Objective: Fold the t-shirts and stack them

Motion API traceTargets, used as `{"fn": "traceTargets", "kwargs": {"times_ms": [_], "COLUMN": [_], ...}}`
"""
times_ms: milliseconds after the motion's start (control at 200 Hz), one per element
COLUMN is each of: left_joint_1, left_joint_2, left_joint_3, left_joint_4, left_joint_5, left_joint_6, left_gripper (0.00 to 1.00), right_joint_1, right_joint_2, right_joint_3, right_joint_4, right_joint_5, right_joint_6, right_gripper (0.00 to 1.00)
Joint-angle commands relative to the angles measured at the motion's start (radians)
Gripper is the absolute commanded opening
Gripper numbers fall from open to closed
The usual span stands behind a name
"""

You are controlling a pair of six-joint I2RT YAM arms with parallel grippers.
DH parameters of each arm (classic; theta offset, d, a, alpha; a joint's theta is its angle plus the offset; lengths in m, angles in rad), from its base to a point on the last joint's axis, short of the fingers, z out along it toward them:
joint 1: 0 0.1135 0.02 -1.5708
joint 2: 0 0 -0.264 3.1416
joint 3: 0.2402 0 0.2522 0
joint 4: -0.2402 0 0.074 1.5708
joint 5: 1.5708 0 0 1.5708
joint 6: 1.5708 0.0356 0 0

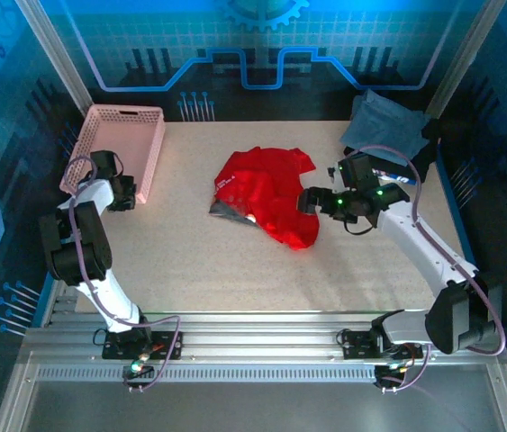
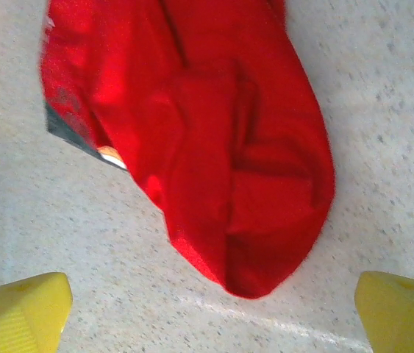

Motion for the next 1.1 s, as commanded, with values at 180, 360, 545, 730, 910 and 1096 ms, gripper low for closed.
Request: {"fn": "traceTargets", "kwargs": {"times_ms": [180, 360, 545, 730, 910, 1096], "left_joint_1": [-0.012, -0.089, -0.286, -0.474, -0.585, -0.642], "left_joint_2": [-0.026, -0.175, -0.322, -0.239, -0.051, 0.128], "left_joint_3": [0.057, 0.118, 0.072, 0.039, 0.124, 0.277], "left_joint_4": [-0.008, -0.141, -0.179, -0.149, -0.149, -0.230], "left_joint_5": [0.139, 0.137, 0.134, 0.223, 0.216, 0.123], "left_joint_6": [0.051, 0.238, 0.452, 0.569, 0.596, 0.609], "left_gripper": [0.91, 0.95, 0.96, 0.94, 0.88, 0.83], "right_joint_1": [-0.034, -0.030, 0.044, 0.148, 0.235, 0.245], "right_joint_2": [0.000, 0.022, 0.058, 0.163, 0.296, 0.415], "right_joint_3": [-0.042, -0.076, -0.080, -0.028, 0.063, 0.124], "right_joint_4": [-0.021, 0.001, 0.015, 0.035, 0.024, 0.062], "right_joint_5": [-0.086, -0.147, -0.129, -0.028, 0.134, 0.268], "right_joint_6": [-0.012, -0.055, -0.115, -0.152, -0.196, -0.175], "right_gripper": [1.00, 0.99, 0.96, 0.93, 0.89, 0.77]}}
